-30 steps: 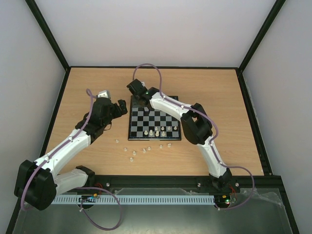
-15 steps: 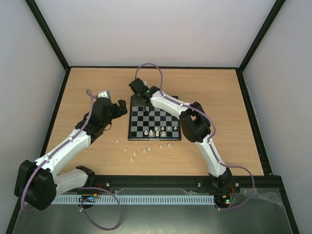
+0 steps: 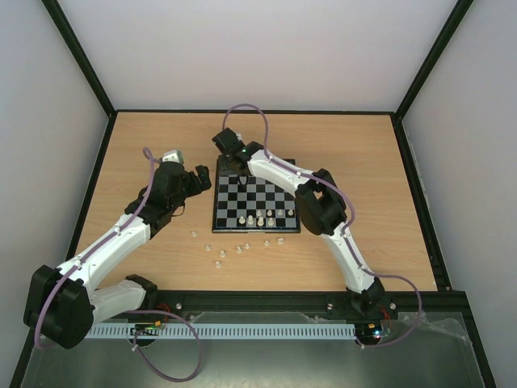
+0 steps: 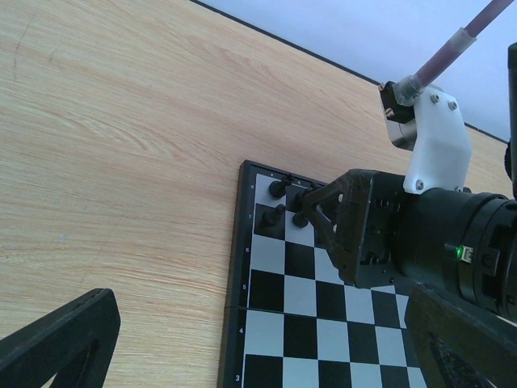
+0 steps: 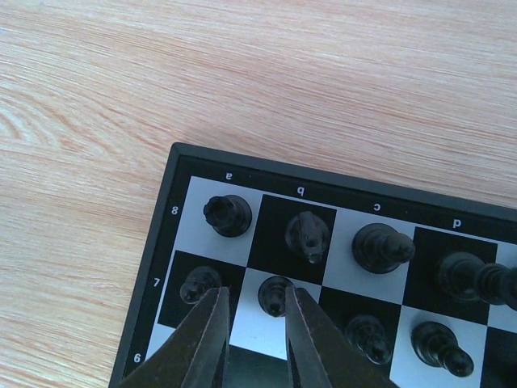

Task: Set up the chess pieces on the board
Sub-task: Adjust the chess piece on the chessboard.

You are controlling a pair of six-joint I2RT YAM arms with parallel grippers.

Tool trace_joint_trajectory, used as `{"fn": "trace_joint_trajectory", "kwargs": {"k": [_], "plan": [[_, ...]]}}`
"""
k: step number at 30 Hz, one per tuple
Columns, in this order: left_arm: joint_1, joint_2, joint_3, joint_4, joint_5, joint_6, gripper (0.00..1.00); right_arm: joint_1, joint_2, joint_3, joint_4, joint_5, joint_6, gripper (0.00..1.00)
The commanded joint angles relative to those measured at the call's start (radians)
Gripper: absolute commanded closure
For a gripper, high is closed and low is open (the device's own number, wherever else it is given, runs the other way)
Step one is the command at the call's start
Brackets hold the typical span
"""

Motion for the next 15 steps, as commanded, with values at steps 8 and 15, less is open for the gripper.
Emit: {"fn": "trace_joint_trajectory", "kwargs": {"k": [8,15], "plan": [[0.006,-0.003,-0.009,0.012,0.011,-0.003,0.00,-0.010,0.055,0.045,-0.056,0.002,-0.004,0.79],[0.006,-0.004,-0.010,0.013,0.012,-0.003,0.00,-0.013,0.061,0.054,-0.052,0.000,-0.006,0.80]]}}
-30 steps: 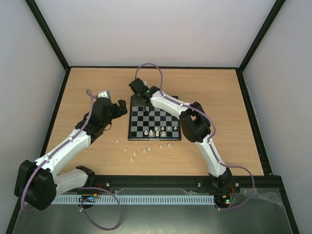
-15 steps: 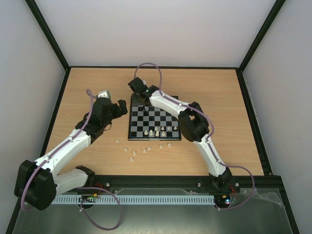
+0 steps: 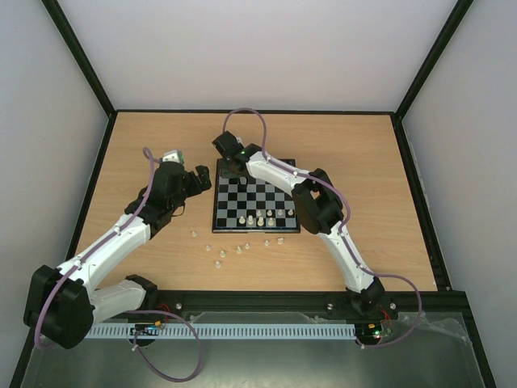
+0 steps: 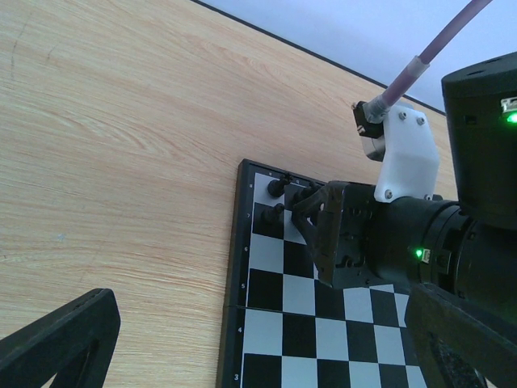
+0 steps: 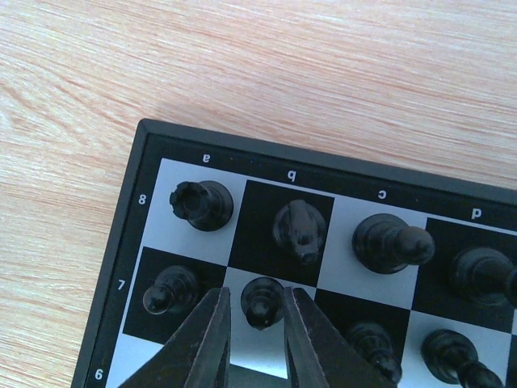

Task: Set up the chess pieces on the board
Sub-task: Adjust the chess piece on the chessboard.

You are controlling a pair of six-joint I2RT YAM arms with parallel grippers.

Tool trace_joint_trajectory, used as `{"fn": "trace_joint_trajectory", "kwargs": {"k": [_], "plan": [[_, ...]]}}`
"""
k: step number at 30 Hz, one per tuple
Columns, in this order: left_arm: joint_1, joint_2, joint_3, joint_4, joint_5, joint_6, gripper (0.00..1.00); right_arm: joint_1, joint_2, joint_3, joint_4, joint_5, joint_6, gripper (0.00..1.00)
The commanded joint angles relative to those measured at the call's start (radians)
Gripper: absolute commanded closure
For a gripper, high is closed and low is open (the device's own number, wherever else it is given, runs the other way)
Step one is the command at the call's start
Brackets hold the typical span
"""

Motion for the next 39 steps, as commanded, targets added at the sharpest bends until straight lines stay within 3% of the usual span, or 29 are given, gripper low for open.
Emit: {"fn": "trace_joint_trajectory", "kwargs": {"k": [1,39], "plan": [[0.006,-0.004,-0.009,0.013,0.009,-0.002,0.00,-0.010,0.017,0.043,-0.044,0.001,-0.005,0.80],[0.006,-0.006,-0.010,0.017,0.019,-0.003,0.01,-0.012,0.032,0.055,-0.077,-0.042,-0.013,0.97]]}}
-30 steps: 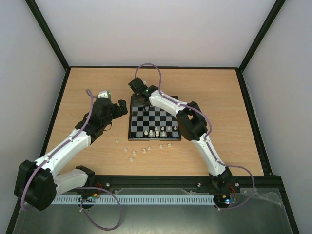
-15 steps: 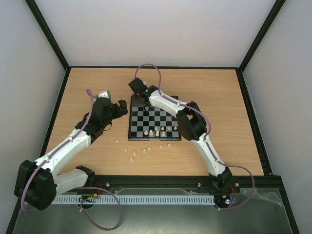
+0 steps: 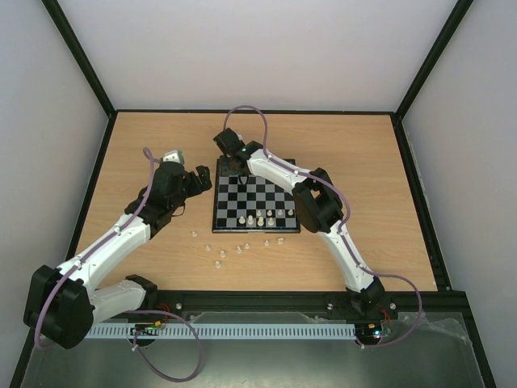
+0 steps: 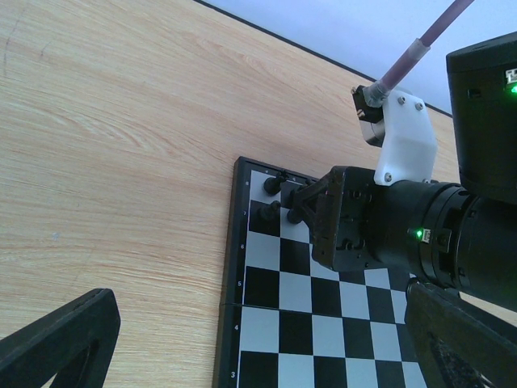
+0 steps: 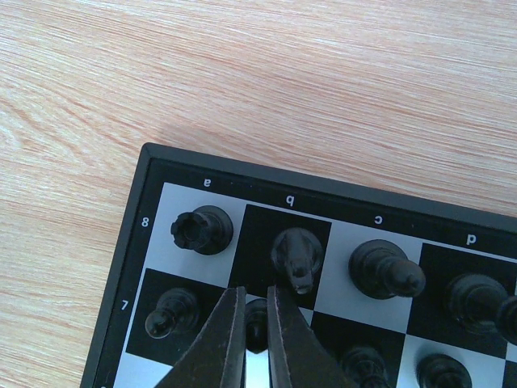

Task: Set up the chess pieces on the board
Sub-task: Adjust the chess piece on the chessboard.

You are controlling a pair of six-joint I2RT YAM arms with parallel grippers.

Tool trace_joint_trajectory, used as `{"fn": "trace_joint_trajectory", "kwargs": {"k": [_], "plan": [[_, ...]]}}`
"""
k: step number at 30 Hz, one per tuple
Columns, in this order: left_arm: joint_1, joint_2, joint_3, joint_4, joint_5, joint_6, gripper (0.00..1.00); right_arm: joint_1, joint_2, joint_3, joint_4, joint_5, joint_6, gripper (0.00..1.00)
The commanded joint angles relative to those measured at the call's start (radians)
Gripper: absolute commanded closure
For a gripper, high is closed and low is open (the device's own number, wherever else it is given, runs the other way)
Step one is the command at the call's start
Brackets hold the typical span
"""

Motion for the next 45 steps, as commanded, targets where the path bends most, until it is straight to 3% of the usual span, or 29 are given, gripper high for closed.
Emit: {"fn": "trace_joint_trajectory", "kwargs": {"k": [1,45], "plan": [[0.006,-0.006,-0.010,0.018,0.007,-0.004,0.01,-0.001,0.012,0.006,-0.066,-0.023,-0.002,0.97],[0.006,-0.010,-0.012,0.017,0.014,-0.005,0.00,0.031,-0.052,-0.103,-0.065,0.021,-0.005,0.98]]}}
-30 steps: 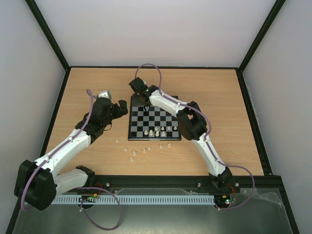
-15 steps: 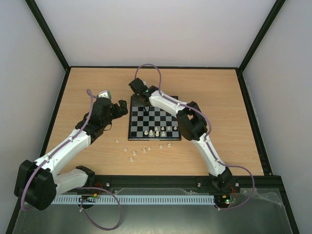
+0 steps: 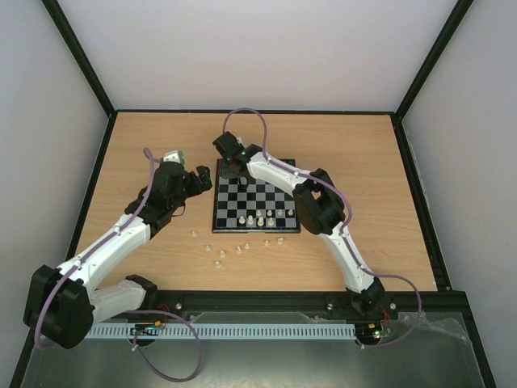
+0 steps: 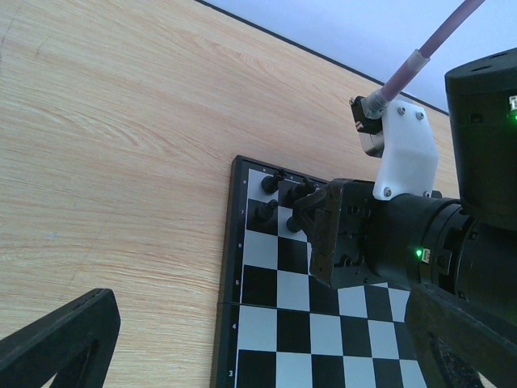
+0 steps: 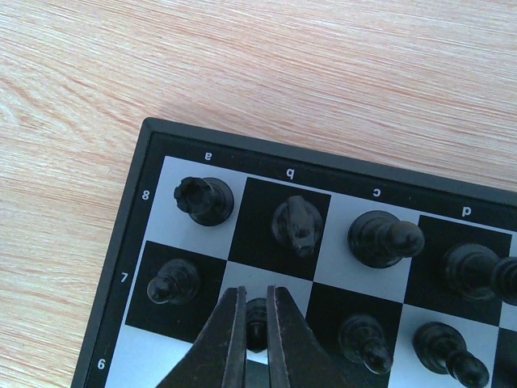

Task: Set up the chess pieces on the board
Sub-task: Adjust the chess piece on the chessboard.

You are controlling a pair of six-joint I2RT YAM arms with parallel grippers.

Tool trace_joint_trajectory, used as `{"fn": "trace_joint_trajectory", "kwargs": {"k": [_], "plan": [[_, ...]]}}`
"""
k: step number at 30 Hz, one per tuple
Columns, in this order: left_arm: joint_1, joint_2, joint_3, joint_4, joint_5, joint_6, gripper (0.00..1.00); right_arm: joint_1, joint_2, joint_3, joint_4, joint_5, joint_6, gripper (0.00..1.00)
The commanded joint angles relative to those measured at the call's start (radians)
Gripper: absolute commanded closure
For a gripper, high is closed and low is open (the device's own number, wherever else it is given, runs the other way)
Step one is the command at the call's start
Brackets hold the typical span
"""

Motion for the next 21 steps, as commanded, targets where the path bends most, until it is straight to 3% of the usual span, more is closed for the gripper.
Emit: {"fn": "trace_joint_trajectory", "kwargs": {"k": [1,7,10,21], "plan": [[0.006,-0.011,-0.011,0.016,0.006,-0.005,0.00,0.010,-0.014,-0.033,-0.089,-0.003,-0.004,0.98],[0.006,-0.010,-0.010,0.015,0.006,-0.005,0.01,0.011,-0.009,-0.039,-0.085,-0.006,-0.001,0.97],[0.006,-0.010,-0.011,0.016,0.005,-0.005,0.01,0.012,-0.006,-0.038,-0.083,-0.001,0.001,0.86],[0.006,-0.009,-0.011,0.016,0.005,-0.006,0.00,0.012,-0.014,-0.038,-0.072,-0.010,0.000,0.82]]}}
